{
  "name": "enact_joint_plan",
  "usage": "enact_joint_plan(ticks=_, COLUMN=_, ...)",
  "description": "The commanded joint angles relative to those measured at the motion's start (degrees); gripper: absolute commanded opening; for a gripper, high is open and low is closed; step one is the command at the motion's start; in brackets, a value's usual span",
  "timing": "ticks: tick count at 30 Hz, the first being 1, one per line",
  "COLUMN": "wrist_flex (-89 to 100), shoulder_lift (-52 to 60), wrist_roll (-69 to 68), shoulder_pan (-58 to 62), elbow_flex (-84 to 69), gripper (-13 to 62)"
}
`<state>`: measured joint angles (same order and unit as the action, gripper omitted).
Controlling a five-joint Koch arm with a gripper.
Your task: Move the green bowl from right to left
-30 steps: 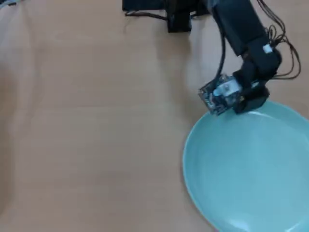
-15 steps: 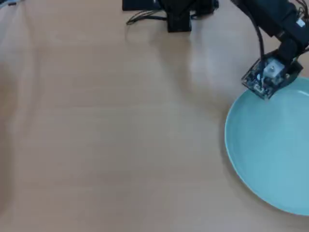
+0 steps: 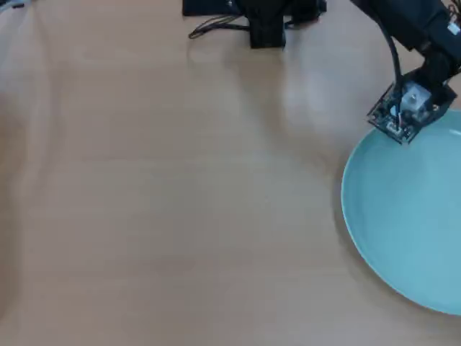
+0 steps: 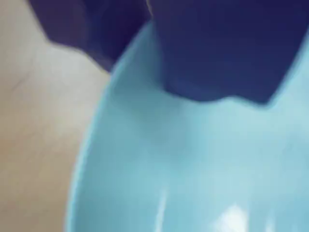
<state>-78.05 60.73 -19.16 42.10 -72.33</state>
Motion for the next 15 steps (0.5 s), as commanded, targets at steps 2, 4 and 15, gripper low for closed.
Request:
enact_joint_plan(ticks=2, wrist_flex=-1.23, shoulder_lift=1.05, wrist_roll=-0.09, shoulder_pan=-1.41, elbow_flex=0.26, gripper=-6.5)
enact_joint_plan(ticks=4, wrist_flex=-1.23, shoulder_lift=0.97, wrist_roll=-0.09, shoulder_pan=-1.67, elbow_flex=0.0, gripper=-6.4)
enact_joint_plan(ticks=15, wrist_flex=-3.96, shoulder_lift=2.99, wrist_roll=-0.7, shoulder_pan=-1.76, elbow_flex=0.44, gripper=27.5)
